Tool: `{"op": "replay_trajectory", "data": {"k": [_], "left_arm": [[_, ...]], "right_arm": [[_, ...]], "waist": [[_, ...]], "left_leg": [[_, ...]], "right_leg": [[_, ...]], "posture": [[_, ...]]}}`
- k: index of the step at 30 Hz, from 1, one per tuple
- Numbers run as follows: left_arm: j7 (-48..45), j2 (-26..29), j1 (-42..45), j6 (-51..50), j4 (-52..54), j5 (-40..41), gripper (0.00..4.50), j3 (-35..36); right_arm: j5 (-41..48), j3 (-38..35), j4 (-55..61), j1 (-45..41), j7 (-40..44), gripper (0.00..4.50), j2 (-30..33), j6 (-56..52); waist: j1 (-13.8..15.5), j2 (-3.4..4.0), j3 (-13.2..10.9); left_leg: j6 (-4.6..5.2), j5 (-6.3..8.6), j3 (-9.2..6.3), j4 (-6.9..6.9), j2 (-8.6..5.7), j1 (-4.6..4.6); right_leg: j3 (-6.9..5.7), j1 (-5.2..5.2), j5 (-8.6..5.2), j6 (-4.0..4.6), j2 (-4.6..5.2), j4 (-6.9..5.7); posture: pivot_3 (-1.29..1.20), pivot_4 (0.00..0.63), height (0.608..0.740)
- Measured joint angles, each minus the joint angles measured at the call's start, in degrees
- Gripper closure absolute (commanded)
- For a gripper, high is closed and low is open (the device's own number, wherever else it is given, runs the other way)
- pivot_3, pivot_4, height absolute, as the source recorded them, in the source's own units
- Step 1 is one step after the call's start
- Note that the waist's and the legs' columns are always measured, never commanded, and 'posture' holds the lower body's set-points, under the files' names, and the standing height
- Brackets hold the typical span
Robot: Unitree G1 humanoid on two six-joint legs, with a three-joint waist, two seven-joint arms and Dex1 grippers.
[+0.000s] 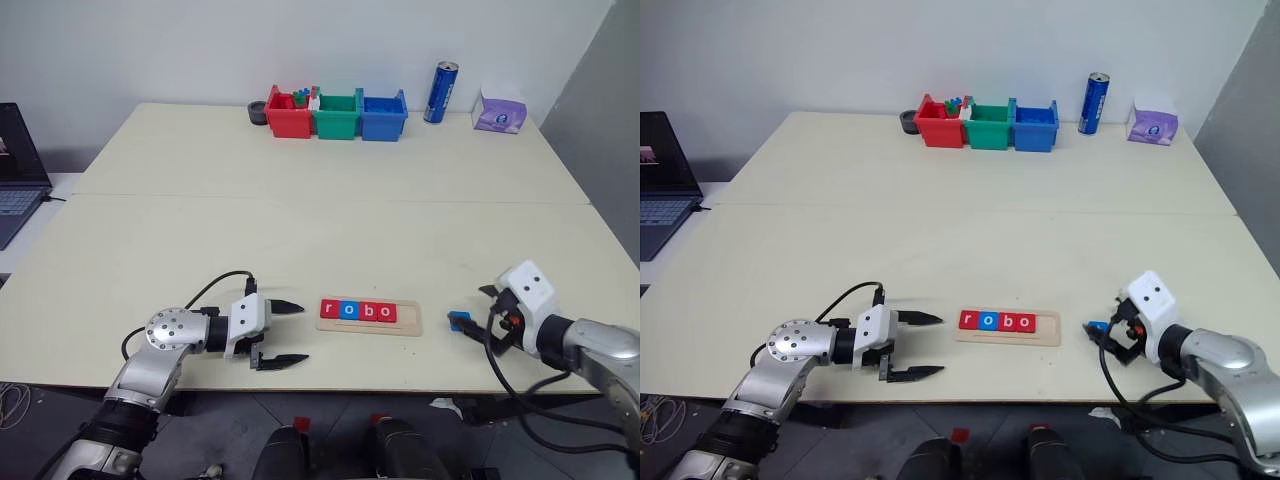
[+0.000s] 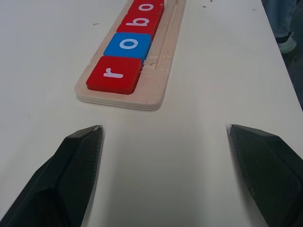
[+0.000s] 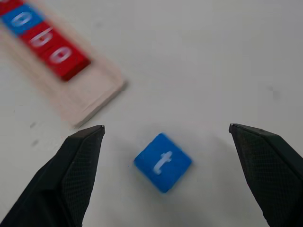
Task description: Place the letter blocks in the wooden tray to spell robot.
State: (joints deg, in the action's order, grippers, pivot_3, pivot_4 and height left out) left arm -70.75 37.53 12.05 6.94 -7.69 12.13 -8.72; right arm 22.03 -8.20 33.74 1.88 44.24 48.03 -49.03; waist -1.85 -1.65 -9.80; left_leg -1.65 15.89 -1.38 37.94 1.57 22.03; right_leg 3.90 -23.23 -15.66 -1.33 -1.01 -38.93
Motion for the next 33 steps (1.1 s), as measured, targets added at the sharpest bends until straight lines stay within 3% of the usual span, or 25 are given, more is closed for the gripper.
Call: {"op": "replay_trajectory", "data": {"k": [5,13,17,23,33], "left_arm": [[0.06,-0.29,0.69,0.03,-0.71,-0.06,0.0,-0.12],[0.19,-0.34,0.83,0.07,-1.07,-0.63,0.0,-0.18],[0.26,-0.37,0.81,0.07,-1.02,-0.77,0.0,-0.17],[0.38,-0.38,0.74,0.07,-0.96,-0.83,0.0,-0.17],[0.76,-0.37,0.49,0.9,-0.97,-0.86,0.0,-0.12]], "right_arm": [[-4.05,7.65,-11.64,-3.11,9.04,0.03,5.25,12.45],[-8.53,14.16,-25.73,-12.52,17.05,0.03,6.14,21.43],[-8.93,15.09,-28.14,-14.24,19.65,0.9,6.05,22.16],[-9.08,15.18,-29.72,-15.09,20.87,3.05,5.56,22.19],[-6.85,16.6,-19.86,-17.64,19.72,3.04,2.18,16.97]], "waist": [[-0.14,-0.02,-0.04],[0.03,-0.04,-0.07],[0.06,-0.04,-0.07],[0.07,-0.03,-0.07],[0.01,0.01,-0.09]], "left_leg": [[0.0,0.0,0.09,0.02,0.01,-0.04],[0.0,0.0,0.07,0.04,0.04,0.0],[0.0,0.0,0.04,0.04,0.05,0.0],[0.0,0.0,0.03,0.04,0.05,-0.02],[0.0,0.0,-0.05,0.04,0.09,-0.02]], "right_leg": [[-0.01,-0.01,0.01,0.0,-0.03,-0.04],[-0.01,-0.01,0.01,0.0,0.03,-0.03],[-0.01,-0.01,0.01,0.0,0.04,-0.03],[-0.02,-0.01,0.01,0.0,0.05,-0.05],[-0.03,-0.02,0.01,0.0,0.04,-0.08]], "posture": [[0.0,0.15,0.74],[0.0,0.15,0.74],[0.0,0.15,0.74],[0.0,0.15,0.74],[0.0,0.15,0.74]]}}
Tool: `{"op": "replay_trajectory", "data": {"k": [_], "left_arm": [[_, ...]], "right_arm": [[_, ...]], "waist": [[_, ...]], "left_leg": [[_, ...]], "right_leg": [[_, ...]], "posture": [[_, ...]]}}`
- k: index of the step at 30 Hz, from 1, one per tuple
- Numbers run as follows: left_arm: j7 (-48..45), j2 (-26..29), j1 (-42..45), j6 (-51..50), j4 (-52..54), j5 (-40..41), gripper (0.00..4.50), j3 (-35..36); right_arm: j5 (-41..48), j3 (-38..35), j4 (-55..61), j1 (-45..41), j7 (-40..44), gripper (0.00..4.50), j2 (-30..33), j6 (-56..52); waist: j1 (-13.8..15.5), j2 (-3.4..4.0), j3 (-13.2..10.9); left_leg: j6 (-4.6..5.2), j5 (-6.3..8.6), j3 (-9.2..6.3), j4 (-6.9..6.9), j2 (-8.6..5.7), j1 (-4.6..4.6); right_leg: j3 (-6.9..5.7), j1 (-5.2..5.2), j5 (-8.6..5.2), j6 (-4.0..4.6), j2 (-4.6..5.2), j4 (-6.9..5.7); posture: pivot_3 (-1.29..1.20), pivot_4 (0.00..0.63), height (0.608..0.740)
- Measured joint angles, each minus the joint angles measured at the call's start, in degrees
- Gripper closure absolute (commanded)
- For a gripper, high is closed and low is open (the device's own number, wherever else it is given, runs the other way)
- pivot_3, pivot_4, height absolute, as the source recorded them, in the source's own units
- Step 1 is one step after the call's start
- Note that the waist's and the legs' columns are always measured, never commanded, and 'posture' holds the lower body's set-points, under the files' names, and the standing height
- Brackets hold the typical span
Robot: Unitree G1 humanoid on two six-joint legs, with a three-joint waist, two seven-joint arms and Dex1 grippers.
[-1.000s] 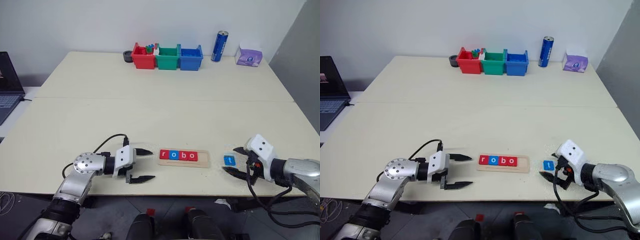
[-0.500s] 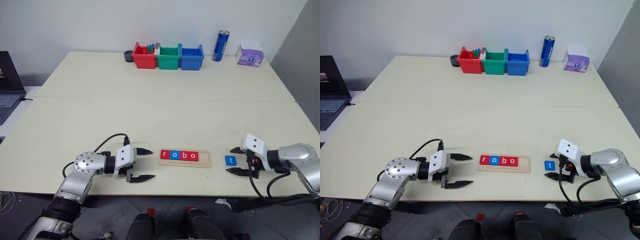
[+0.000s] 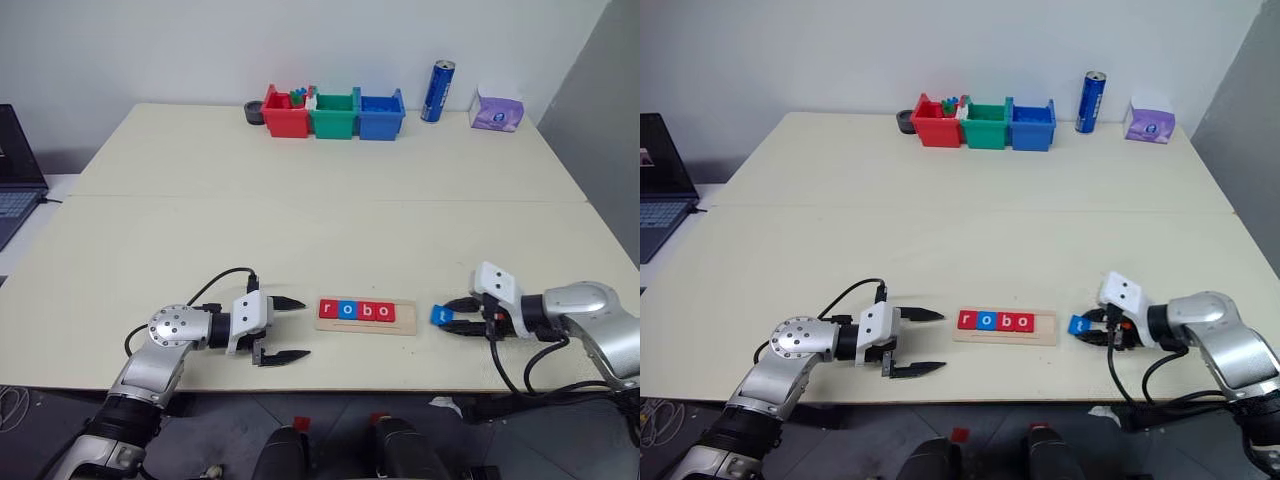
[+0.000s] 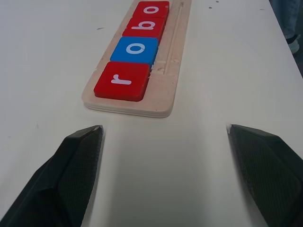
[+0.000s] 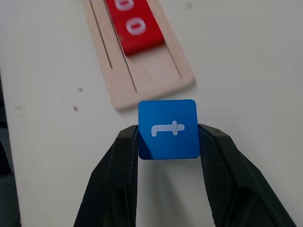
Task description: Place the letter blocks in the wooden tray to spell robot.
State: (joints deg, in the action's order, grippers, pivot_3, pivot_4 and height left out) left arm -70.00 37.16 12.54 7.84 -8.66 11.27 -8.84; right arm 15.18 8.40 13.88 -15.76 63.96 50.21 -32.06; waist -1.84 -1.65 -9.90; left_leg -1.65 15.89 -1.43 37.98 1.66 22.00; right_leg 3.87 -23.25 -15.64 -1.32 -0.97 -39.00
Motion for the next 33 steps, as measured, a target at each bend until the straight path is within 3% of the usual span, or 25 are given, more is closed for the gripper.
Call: {"op": "replay_trajectory", "data": {"k": [12,33], "left_arm": [[0.75,-0.07,-0.01,0.14,-0.07,0.0,0.0,0.0],[1.97,-0.33,-1.19,0.15,1.12,0.01,0.0,0.12]], "right_arm": [[-3.95,8.42,0.94,-6.54,-0.81,3.04,-2.6,-2.25],[-7.22,11.15,-4.3,-10.4,1.03,3.04,-4.81,-2.07]], "waist": [[0.07,0.01,0.0],[0.05,0.01,-0.01]], "left_leg": [[0.0,0.0,0.01,0.02,-0.02,0.01],[0.0,0.0,0.01,0.02,-0.03,0.01]], "right_leg": [[-0.02,0.0,0.03,0.05,0.02,0.01],[-0.04,-0.01,0.14,0.24,0.02,0.0]], "posture": [[0.0,0.15,0.74],[0.0,0.15,0.74]]}}
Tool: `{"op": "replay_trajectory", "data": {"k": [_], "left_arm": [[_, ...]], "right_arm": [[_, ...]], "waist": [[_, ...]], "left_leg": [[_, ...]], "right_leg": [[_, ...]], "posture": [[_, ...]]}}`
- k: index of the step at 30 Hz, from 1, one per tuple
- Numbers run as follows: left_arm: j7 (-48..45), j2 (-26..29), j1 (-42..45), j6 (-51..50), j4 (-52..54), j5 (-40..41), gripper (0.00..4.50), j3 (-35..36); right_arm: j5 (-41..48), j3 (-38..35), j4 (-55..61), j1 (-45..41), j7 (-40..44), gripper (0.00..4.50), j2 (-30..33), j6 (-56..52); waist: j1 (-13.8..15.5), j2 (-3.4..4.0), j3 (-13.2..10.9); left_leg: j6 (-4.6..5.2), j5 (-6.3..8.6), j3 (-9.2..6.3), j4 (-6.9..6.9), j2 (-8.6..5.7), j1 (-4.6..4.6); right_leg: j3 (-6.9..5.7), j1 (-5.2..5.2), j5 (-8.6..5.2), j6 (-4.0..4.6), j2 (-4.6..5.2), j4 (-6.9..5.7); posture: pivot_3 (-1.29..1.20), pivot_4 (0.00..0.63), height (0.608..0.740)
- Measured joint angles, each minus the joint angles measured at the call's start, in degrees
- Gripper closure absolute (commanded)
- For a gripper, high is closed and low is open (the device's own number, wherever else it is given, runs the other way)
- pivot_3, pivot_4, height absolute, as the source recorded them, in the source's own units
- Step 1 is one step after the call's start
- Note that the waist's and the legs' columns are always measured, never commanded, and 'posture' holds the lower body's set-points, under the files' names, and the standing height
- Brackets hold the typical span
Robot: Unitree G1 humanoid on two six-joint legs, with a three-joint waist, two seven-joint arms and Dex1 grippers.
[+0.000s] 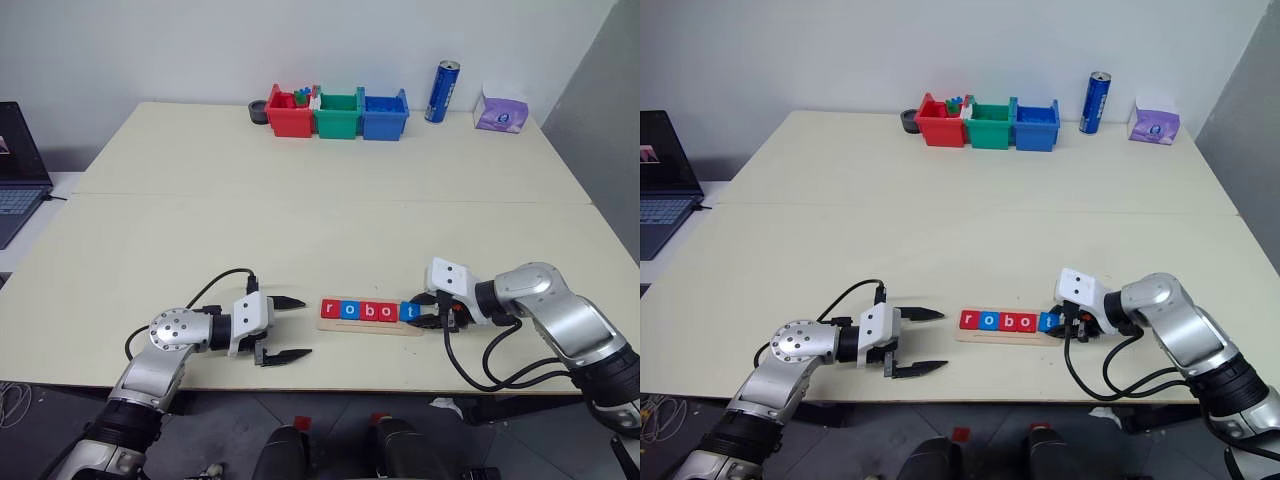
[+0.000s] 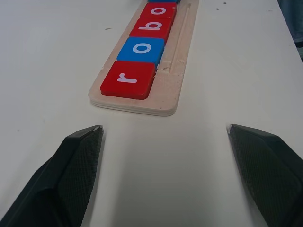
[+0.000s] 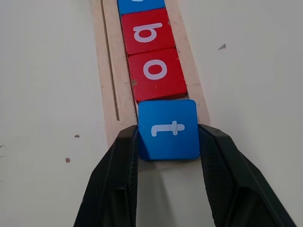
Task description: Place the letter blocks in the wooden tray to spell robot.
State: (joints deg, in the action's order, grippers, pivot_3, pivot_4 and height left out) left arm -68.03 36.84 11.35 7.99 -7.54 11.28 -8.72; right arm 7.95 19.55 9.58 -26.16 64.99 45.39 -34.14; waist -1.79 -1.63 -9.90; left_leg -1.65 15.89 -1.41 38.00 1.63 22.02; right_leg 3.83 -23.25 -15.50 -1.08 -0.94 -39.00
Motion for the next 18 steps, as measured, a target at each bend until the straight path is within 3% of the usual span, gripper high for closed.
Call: {"op": "replay_trajectory", "data": {"k": [9,18], "left_arm": [[0.02,0.0,0.0,0.0,0.01,-0.01,0.0,0.0],[0.02,-0.01,0.0,0.0,0.01,-0.02,0.0,0.0]], "right_arm": [[-0.24,1.01,-0.99,-1.49,1.05,3.04,-0.4,-0.02],[-0.11,1.06,-1.0,-1.66,1.25,0.05,-0.5,-0.24]], "waist": [[0.0,0.0,0.0],[0.0,0.0,0.0]], "left_leg": [[0.0,0.0,-0.01,0.0,0.0,0.0],[0.0,0.0,-0.01,0.0,0.0,0.0]], "right_leg": [[-0.01,0.0,0.01,0.02,0.0,0.0],[-0.01,0.0,0.02,0.03,0.0,0.0]], "posture": [[0.0,0.15,0.74],[0.0,0.15,0.74]]}}
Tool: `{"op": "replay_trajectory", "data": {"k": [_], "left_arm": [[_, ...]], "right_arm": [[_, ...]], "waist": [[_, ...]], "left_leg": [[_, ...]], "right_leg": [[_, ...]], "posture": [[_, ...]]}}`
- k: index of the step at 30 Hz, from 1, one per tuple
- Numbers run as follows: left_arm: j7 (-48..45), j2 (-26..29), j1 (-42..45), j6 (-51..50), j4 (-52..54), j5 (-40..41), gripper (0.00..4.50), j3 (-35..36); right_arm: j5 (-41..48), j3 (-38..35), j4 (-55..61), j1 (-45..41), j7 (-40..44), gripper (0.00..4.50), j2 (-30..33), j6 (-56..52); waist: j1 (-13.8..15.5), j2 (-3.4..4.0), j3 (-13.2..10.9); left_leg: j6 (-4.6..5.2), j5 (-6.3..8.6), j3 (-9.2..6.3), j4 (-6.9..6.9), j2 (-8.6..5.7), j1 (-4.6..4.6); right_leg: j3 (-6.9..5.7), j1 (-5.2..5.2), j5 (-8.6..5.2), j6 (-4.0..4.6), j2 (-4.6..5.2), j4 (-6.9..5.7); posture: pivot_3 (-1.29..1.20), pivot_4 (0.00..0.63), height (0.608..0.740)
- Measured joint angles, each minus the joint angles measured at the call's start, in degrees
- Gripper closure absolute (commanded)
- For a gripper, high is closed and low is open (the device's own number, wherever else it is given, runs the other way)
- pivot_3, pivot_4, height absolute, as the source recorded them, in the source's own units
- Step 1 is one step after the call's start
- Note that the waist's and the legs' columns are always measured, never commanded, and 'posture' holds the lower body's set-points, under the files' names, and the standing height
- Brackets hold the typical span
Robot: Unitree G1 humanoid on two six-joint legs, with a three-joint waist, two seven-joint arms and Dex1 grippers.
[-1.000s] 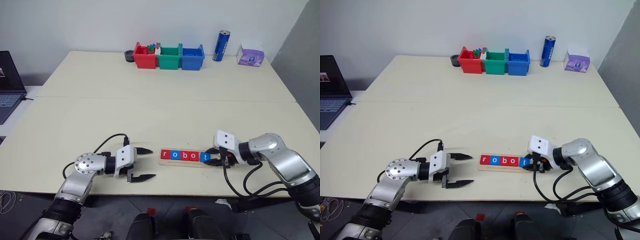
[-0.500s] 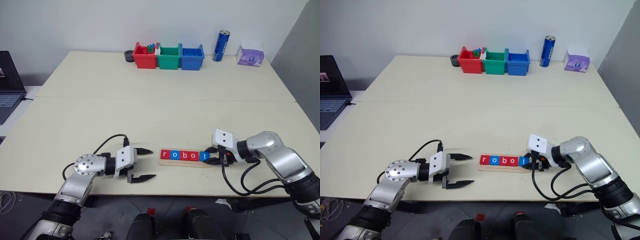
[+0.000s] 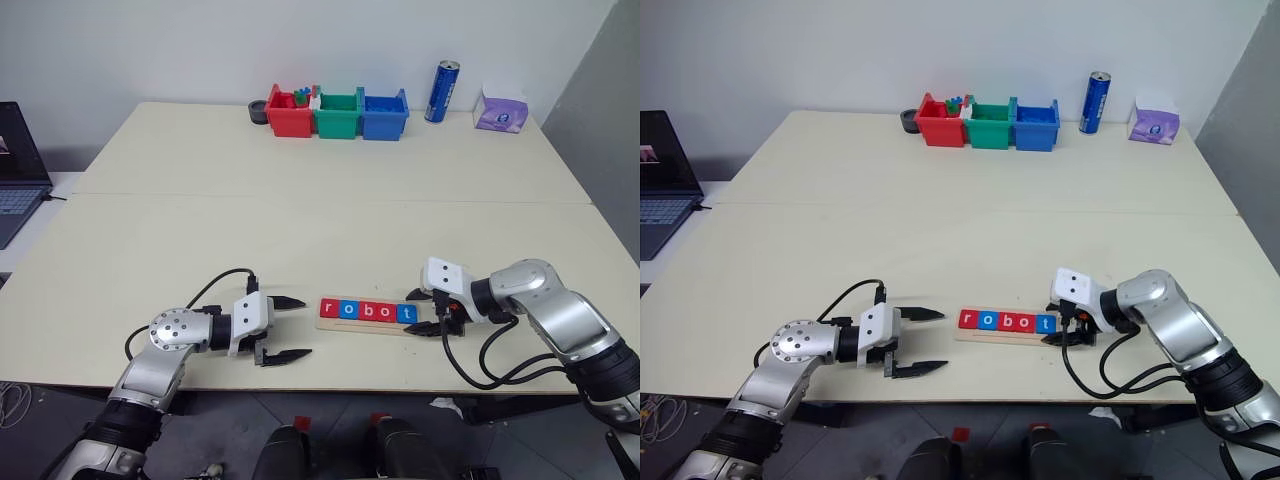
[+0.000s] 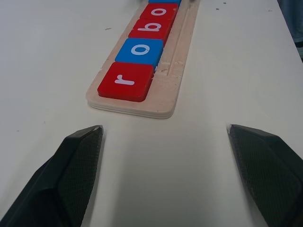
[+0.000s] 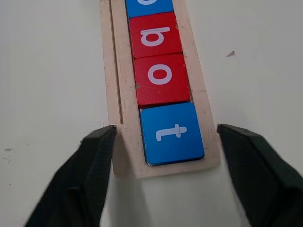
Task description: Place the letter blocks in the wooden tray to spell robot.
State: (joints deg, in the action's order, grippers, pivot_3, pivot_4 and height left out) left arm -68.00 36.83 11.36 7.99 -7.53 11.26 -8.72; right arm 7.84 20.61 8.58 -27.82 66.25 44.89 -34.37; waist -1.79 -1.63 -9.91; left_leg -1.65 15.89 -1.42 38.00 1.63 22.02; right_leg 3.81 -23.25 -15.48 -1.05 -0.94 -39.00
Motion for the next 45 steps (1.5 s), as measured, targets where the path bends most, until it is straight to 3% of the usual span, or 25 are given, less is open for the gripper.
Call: {"op": "replay_trajectory", "data": {"k": [9,17,23,28,31,35,45], "left_arm": [[0.65,-0.03,-0.47,0.0,0.49,0.02,0.0,0.02],[1.48,0.01,-1.65,-0.25,1.45,0.2,0.0,0.4],[3.54,0.29,-4.3,-5.48,4.27,2.84,0.0,2.64],[3.31,4.85,-5.89,-7.52,7.52,3.72,0.0,5.17],[3.19,5.87,-4.28,-9.12,8.21,5.13,0.0,7.18],[1.2,5.94,-0.36,-10.48,8.26,7.77,0.0,8.48],[-1.44,5.49,2.19,-11.39,9.05,9.12,0.0,8.45]], "right_arm": [[2.63,-5.26,3.79,0.51,-1.82,0.05,0.15,-3.45],[5.04,-13.93,12.99,12.38,-9.01,0.05,1.27,-7.44],[9.12,-24.45,19.67,21.89,-17.21,0.05,-5.24,-7.52],[14.97,-27.93,26.1,27.7,-13.46,0.05,-1.66,-7.51],[19.52,-29.9,27.91,27.78,-9.37,0.05,2.6,-7.67],[24.63,-30.8,27.54,24.82,-7.25,0.05,3.3,-7.71],[24.52,-29.55,22.19,23.81,-5.47,0.05,4.0,-1.97]], "waist": [[0.03,0.01,0.0],[0.13,0.01,0.01],[0.07,0.01,0.0],[0.01,0.06,-0.03],[0.03,0.03,-0.03],[0.03,0.02,-0.05],[0.07,0.0,-0.05]], "left_leg": [[0.0,0.0,-0.04,-0.01,0.0,0.0],[0.0,0.0,-0.03,-0.01,-0.01,0.02],[-0.01,0.0,-0.03,-0.03,0.04,0.04],[-0.01,0.0,-0.03,-0.01,0.03,-0.02],[0.0,-0.01,0.02,0.05,0.01,-0.06],[0.0,-0.01,0.1,0.04,0.0,-0.04],[-0.01,0.0,0.09,0.0,-0.01,0.02]], "right_leg": [[0.0,0.0,0.0,0.01,0.01,0.0],[-0.01,0.01,-0.04,-0.07,0.02,0.0],[-0.01,0.0,-0.16,-0.26,0.02,-0.01],[0.03,0.01,-0.16,-0.27,0.02,-0.01],[0.0,0.09,-0.14,-0.3,0.0,0.0],[0.0,0.07,-0.14,-0.32,-0.03,0.01],[0.01,0.04,-0.14,-0.31,-0.02,0.04]], "posture": [[0.0,0.15,0.74],[0.0,0.15,0.74],[0.0,0.15,0.74],[0.0,0.15,0.74],[0.0,0.15,0.74],[0.0,0.15,0.74],[0.0,0.15,0.74]]}}
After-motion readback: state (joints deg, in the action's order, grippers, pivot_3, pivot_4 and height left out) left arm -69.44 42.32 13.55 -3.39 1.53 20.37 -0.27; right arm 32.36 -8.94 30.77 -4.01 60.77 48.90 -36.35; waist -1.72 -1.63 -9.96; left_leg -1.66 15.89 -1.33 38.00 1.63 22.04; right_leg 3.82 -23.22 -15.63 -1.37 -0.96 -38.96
